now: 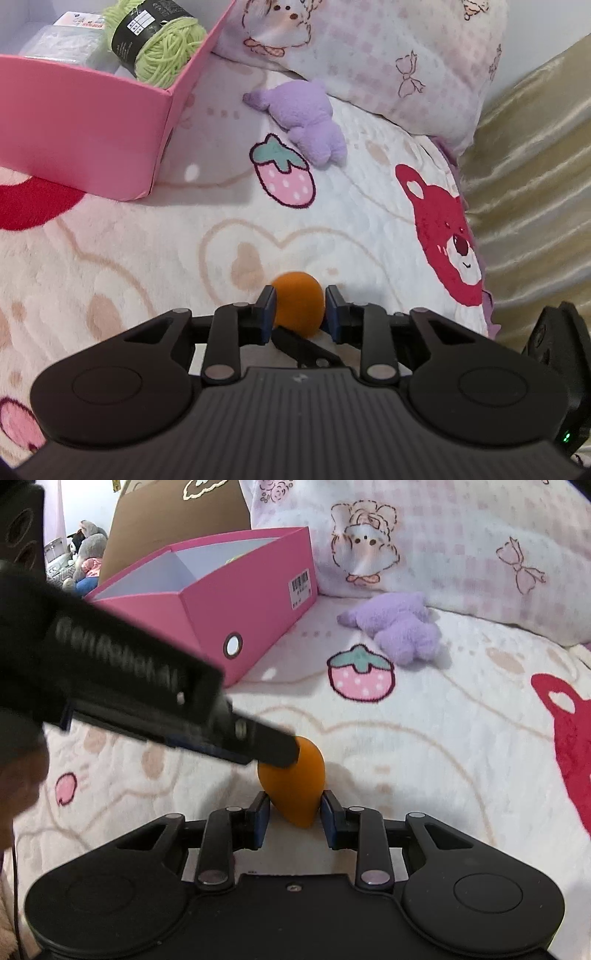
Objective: Organize objects
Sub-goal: 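Lift the orange sponge with the left gripper toward the pink box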
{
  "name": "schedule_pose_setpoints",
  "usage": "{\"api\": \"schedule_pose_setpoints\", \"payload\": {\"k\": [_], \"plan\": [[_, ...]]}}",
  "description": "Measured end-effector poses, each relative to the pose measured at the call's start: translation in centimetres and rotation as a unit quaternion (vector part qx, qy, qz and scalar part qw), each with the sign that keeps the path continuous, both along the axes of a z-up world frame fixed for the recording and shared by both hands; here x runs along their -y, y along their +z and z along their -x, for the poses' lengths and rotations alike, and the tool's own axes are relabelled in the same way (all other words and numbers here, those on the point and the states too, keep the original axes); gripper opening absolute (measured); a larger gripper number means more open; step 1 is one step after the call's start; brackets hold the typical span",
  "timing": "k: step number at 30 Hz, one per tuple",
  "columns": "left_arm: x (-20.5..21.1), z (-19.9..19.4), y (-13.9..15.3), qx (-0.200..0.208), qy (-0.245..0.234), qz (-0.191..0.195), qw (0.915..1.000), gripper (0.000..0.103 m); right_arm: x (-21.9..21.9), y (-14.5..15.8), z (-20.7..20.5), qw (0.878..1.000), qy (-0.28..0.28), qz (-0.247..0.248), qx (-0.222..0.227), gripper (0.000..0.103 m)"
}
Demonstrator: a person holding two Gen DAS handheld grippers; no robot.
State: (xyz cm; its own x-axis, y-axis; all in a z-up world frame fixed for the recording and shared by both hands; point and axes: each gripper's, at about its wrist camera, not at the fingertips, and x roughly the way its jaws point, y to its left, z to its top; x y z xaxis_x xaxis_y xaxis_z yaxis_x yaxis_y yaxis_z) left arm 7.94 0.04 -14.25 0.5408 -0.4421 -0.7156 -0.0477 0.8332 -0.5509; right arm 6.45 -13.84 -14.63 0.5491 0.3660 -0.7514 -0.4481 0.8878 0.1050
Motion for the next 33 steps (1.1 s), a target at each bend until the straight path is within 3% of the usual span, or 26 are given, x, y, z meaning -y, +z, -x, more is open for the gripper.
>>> {"api": "schedule_pose_setpoints", "payload": {"k": [5,11,15,21,28,33], "plan": [[0.5,-0.2,-1.3,-0.001,-0.003,-0.004,1.0000,0.038,-0.5,0.0,0.2,1.000,0.010,0.016,0.010,0.037],[0.7,-0.2,-2.3,0.006,0.003,0.007,0.9999,0.034,-0.5,-0.1,0.3,0.999,0.009,0.031,0.022,0.043],[1.1,-0.1,-2.2,0.017,-0.004,0.002,0.9998,0.032,-0.5,-0.1,0.0,0.999,0.008,0.028,0.024,0.041],[1.3,0.2,-1.0,0.020,-0.014,-0.007,0.9997,0.031,-0.7,0.8,0.6,0.999,0.019,0.030,0.034,0.038],[1.5,0.6,1.2,-0.013,-0.028,-0.023,0.9993,0.031,-0.7,2.6,1.3,1.000,0.021,0.015,0.006,0.039],[1.1,1.5,2.8,-0.025,-0.033,-0.014,0.9991,0.031,-1.1,4.2,2.3,0.999,0.029,0.023,0.005,0.042]]}}
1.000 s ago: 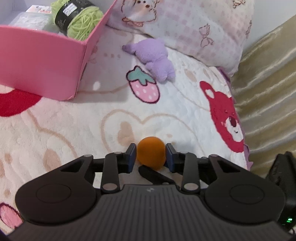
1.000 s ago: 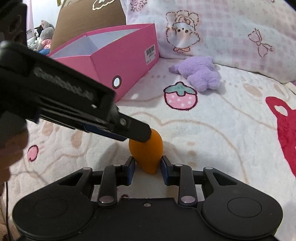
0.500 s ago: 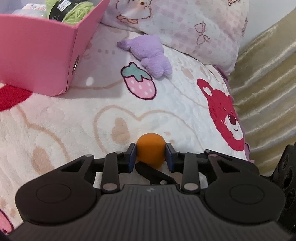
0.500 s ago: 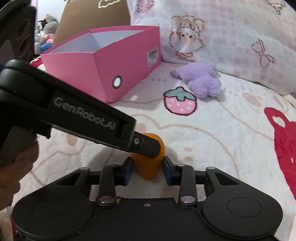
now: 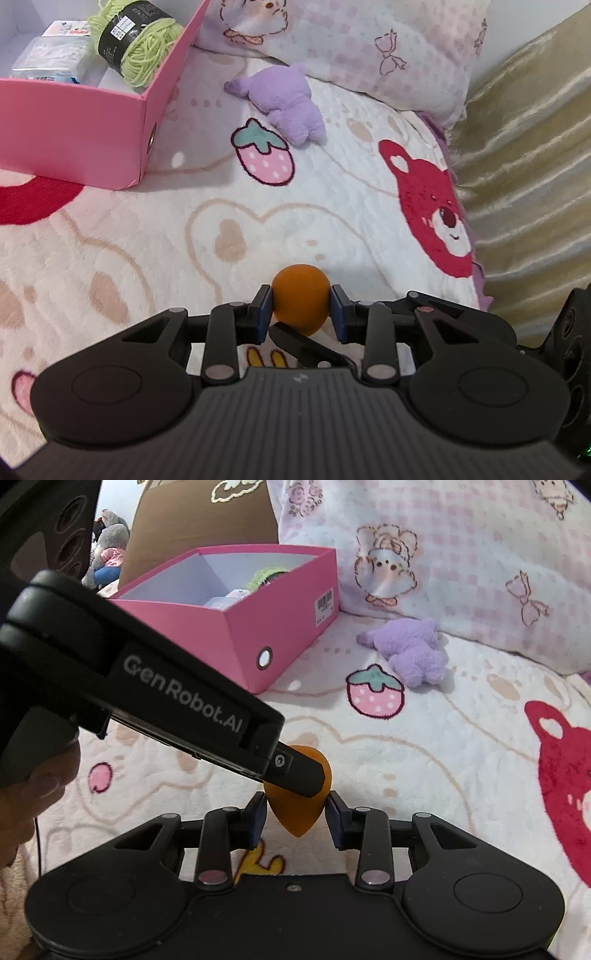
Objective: Organize objects
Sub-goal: 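Lift the orange sponge with the left gripper toward the pink box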
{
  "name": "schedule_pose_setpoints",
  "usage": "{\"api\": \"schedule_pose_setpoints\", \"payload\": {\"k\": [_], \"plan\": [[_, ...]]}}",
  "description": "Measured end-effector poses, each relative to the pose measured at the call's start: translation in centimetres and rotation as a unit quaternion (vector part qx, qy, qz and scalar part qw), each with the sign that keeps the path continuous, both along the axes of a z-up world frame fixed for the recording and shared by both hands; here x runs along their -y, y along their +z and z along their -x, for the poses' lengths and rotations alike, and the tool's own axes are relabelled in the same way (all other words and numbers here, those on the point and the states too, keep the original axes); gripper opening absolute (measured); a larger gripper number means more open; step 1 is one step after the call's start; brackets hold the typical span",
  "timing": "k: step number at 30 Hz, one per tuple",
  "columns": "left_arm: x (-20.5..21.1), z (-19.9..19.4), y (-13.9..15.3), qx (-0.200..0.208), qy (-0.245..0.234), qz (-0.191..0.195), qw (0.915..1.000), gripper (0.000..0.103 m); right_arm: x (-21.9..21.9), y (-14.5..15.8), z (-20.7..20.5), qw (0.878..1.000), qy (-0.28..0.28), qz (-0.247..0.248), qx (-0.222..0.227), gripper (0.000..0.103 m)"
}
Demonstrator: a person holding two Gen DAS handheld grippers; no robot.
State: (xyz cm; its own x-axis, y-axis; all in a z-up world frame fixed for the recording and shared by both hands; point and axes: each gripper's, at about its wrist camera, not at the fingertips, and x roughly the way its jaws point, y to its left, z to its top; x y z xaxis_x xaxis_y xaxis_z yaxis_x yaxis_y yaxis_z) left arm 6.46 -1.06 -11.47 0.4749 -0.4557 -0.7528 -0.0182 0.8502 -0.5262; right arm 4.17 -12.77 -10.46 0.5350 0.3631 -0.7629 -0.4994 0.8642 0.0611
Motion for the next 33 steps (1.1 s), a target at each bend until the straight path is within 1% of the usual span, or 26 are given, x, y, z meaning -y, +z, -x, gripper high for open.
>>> {"api": "schedule_pose_setpoints", "payload": {"k": [3,8,11,14,16,18,28,33], "plan": [[-0.3,0.4,0.8,0.001,0.001,0.003,1.0000,0.031,-0.4,0.7,0.3,1.000,0.009,0.009,0.000,0.044],[-1.0,1.1,2.2,0.009,0.003,0.010,0.9999,0.031,-0.7,2.3,0.4,1.000,0.008,0.005,-0.003,0.044],[-1.6,1.5,3.0,0.009,0.008,0.023,0.9997,0.032,-1.1,3.3,0.6,1.000,0.012,0.008,-0.004,0.044],[-2.1,2.1,3.6,0.014,0.012,0.027,0.9995,0.032,-1.5,4.1,0.8,1.000,0.019,0.009,-0.011,0.044],[-2.2,2.4,4.0,0.017,0.014,0.026,0.9994,0.032,-1.8,4.6,0.8,1.000,0.023,0.011,-0.014,0.045],[-2.3,2.7,4.5,0.020,0.015,0.025,0.9994,0.032,-2.0,5.1,0.8,0.999,0.028,0.013,-0.015,0.047],[-3.1,4.3,6.5,0.035,0.029,0.021,0.9987,0.032,-3.3,7.2,1.2,0.998,0.049,0.024,-0.019,0.047],[-3.8,4.9,7.6,0.050,0.036,0.017,0.9980,0.032,-4.0,8.2,1.4,0.998,0.064,0.028,-0.005,0.047]]}}
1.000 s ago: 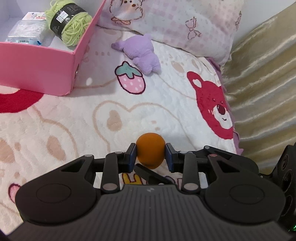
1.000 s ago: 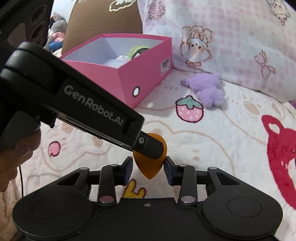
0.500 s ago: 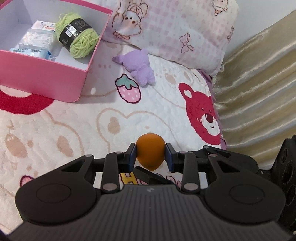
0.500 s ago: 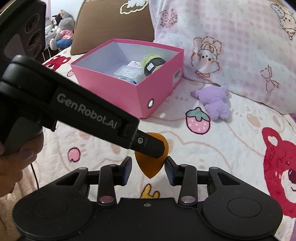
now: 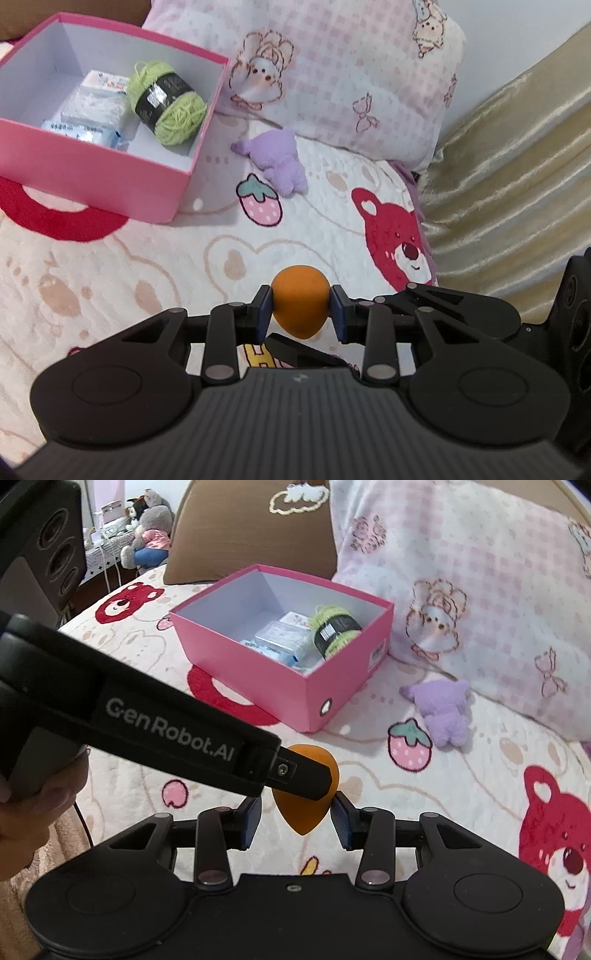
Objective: Organize objects
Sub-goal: 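Lift the orange sponge with the left gripper toward the pink box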
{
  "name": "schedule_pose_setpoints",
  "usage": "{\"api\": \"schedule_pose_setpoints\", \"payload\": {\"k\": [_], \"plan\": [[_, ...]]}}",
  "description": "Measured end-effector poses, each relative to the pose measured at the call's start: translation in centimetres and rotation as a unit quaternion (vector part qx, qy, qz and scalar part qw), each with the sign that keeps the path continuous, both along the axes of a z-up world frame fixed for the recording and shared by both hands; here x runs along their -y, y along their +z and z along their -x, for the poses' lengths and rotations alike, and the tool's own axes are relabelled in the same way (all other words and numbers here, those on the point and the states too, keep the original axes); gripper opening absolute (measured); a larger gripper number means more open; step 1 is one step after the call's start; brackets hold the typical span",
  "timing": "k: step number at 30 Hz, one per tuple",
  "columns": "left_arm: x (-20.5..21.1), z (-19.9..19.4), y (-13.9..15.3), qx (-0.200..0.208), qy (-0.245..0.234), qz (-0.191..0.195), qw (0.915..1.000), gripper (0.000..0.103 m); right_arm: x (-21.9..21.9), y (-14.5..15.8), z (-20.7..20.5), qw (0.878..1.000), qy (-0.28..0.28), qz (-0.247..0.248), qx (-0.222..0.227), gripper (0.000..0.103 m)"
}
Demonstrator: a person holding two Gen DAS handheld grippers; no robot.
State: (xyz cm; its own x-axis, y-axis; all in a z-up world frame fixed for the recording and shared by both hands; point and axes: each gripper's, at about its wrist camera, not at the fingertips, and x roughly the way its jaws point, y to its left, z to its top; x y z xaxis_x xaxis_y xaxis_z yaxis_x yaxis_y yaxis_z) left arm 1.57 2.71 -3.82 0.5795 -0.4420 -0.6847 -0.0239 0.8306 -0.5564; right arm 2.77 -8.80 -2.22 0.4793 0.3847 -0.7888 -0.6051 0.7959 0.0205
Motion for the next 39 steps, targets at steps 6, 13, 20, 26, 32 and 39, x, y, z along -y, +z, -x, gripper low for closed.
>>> {"api": "schedule_pose_setpoints", "payload": {"k": [6,13,20,26,32,39], "plan": [[-0.9,0.8,1.4,0.019,0.009,-0.004,0.9998,0.032,-0.6,1.1,0.3,1.000,0.012,-0.006,0.016,0.047],[-1.5,1.5,2.2,0.032,0.018,-0.009,0.9993,0.032,-1.4,1.9,0.5,0.999,0.023,-0.005,0.029,0.047],[-2.3,1.6,2.8,0.039,0.026,-0.008,0.9989,0.032,-2.2,2.4,0.3,0.999,0.029,-0.005,0.040,0.047],[-3.1,1.7,3.3,0.046,0.035,-0.008,0.9983,0.032,-2.8,2.9,0.1,0.998,0.036,-0.009,0.049,0.047],[-3.9,2.0,3.5,0.047,0.043,-0.005,0.9980,0.032,-3.5,3.0,0.2,0.997,0.045,-0.010,0.055,0.047],[-4.5,2.1,3.9,0.052,0.047,-0.004,0.9975,0.032,-4.0,3.3,0.0,0.997,0.052,-0.011,0.064,0.047]]}}
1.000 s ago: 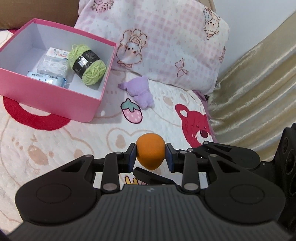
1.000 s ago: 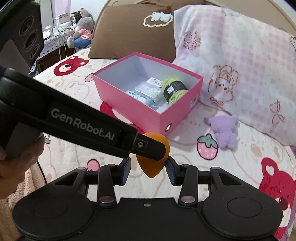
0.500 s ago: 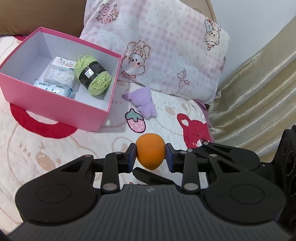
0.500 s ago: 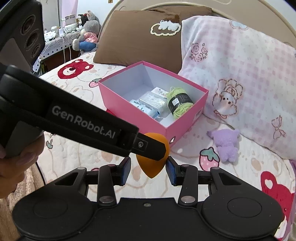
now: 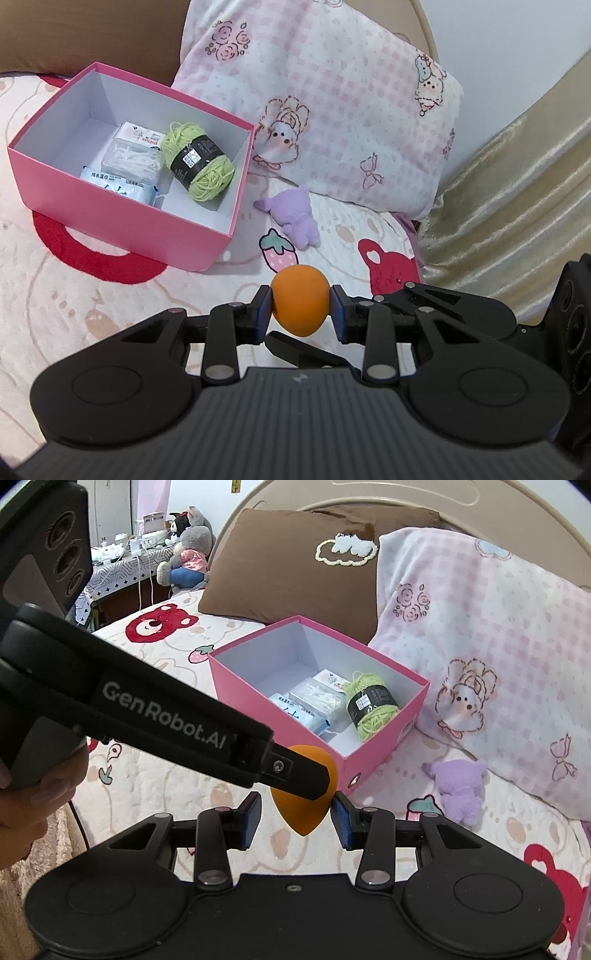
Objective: Organize objects
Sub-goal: 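Lift the orange sponge with the left gripper toward the pink box, then lower the orange sponge into the pink box with the left gripper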
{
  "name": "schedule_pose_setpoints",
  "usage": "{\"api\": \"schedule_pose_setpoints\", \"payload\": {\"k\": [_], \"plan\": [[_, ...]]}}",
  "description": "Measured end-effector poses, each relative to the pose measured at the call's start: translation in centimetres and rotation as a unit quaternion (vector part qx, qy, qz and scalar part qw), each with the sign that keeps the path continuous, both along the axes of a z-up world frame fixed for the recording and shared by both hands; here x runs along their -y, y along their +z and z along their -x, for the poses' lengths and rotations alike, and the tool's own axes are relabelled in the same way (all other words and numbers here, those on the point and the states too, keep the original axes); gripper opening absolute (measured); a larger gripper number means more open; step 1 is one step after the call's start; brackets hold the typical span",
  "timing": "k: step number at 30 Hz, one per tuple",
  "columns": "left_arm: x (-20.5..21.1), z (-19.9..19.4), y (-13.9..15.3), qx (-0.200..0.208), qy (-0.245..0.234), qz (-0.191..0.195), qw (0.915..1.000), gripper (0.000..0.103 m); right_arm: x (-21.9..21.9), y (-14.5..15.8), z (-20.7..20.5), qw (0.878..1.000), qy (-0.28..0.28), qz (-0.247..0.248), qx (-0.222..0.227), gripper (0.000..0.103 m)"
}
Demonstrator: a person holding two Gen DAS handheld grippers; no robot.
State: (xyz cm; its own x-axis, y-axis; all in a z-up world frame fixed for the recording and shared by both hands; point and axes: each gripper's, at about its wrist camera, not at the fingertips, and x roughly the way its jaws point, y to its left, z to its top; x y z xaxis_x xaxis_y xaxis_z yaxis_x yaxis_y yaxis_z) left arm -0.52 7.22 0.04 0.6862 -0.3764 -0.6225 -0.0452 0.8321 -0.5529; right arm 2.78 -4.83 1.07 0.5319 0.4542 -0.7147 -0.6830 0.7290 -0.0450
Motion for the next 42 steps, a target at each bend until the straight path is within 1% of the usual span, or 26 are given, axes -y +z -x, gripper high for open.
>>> {"api": "schedule_pose_setpoints", "payload": {"k": [8,12,14,17,19,23,26,31,32,38,42], "plan": [[-1.4,-0.7,1.1,0.007,0.011,-0.009,0.9999,0.032,-1.4,0.7,-1.2,1.000,0.011,-0.002,0.010,0.047],[-2.3,-1.6,2.2,0.014,0.005,-0.028,0.9995,0.031,-2.6,1.8,-2.8,1.000,0.018,0.008,0.005,0.047],[-2.8,-2.1,2.5,0.012,-0.005,-0.035,0.9993,0.032,-3.2,2.4,-3.7,1.000,0.024,0.018,0.000,0.047],[-3.9,-3.4,2.6,-0.005,-0.016,-0.024,0.9996,0.032,-3.8,2.7,-5.1,0.999,0.029,0.022,-0.006,0.047],[-4.8,-4.3,2.7,-0.011,-0.012,-0.017,0.9997,0.032,-4.3,2.8,-6.2,0.999,0.034,0.023,-0.007,0.046],[-6.2,-6.4,3.0,-0.014,-0.007,-0.020,0.9997,0.032,-5.3,2.9,-8.4,0.999,0.038,0.025,-0.010,0.044],[-7.0,-8.3,2.6,-0.025,-0.003,-0.014,0.9996,0.032,-5.7,2.5,-10.6,0.999,0.036,0.021,-0.032,0.044],[-8.7,-11.8,1.0,-0.068,0.014,0.006,0.9976,0.032,-6.9,0.9,-14.3,0.997,0.022,0.017,-0.078,0.044],[-8.9,-12.4,0.6,-0.073,0.014,0.002,0.9972,0.032,-7.1,0.5,-15.2,0.996,0.017,0.015,-0.092,0.044],[-11.2,-15.4,-2.8,-0.118,0.033,0.017,0.9923,0.032,-8.5,-2.8,-18.7,0.987,-0.021,0.003,-0.160,0.044],[-12.0,-16.7,-4.9,-0.142,0.037,0.020,0.9889,0.033,-9.5,-5.0,-20.0,0.983,-0.027,0.016,-0.183,0.043]]}}
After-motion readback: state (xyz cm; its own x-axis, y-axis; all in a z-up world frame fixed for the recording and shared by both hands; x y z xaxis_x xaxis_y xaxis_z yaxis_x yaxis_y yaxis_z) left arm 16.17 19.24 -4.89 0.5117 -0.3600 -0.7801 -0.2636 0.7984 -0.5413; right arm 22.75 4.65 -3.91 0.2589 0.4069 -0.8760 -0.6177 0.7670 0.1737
